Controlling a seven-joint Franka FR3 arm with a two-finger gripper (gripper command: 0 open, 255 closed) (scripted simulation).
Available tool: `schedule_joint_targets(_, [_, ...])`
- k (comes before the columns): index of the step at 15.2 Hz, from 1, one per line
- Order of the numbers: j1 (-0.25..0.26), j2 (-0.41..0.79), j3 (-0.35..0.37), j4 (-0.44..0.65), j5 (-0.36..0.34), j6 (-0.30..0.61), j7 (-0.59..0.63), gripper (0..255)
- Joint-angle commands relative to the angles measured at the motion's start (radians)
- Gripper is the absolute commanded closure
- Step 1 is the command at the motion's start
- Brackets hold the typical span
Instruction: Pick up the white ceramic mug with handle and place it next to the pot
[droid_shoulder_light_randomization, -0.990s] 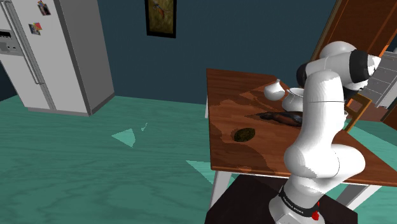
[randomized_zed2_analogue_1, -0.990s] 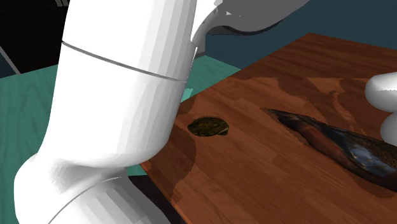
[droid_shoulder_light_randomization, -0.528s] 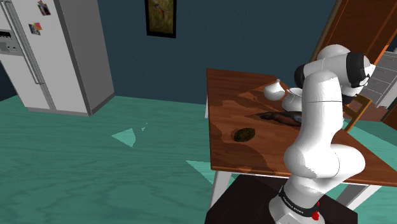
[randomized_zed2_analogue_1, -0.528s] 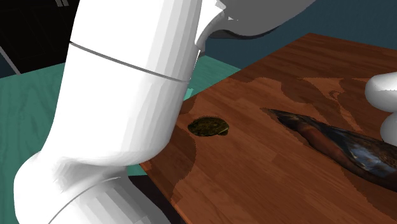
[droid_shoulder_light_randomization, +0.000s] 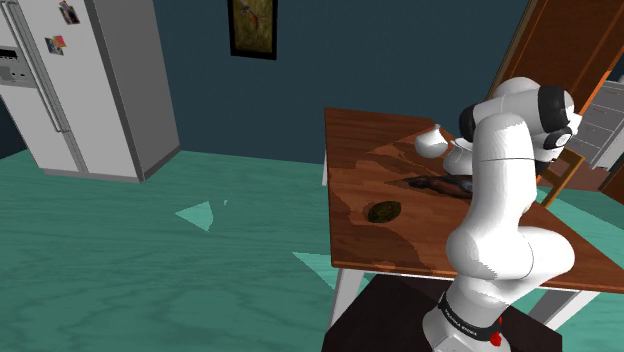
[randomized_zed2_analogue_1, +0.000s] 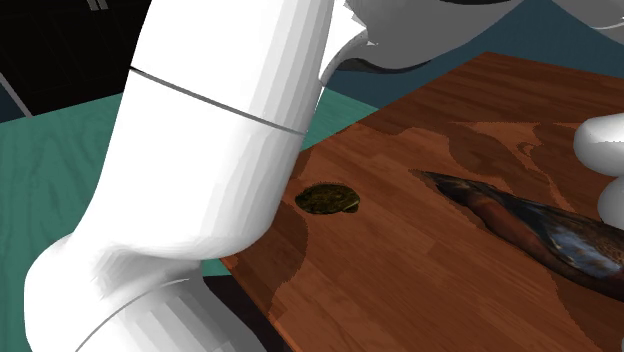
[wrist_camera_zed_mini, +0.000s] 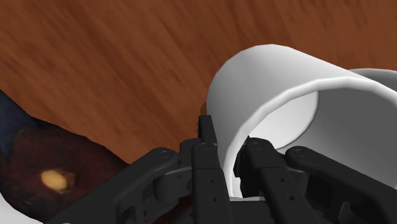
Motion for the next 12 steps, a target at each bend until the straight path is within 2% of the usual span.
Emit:
schedule_joint_targets(1, [-0.002, 0.005, 0.005, -0.006, 0.006, 0.01, -0.004, 255])
schedule_joint_targets(7, [-0.002, 0.005, 0.005, -0.006, 0.006, 0.01, -0.004, 255])
schedule_joint_targets(8, [-0.002, 0.005, 0.005, -0.006, 0.006, 0.01, -0.004, 0])
schedule_joint_targets(12, [-0.002, 0.005, 0.005, -0.006, 0.006, 0.01, -0.004, 0])
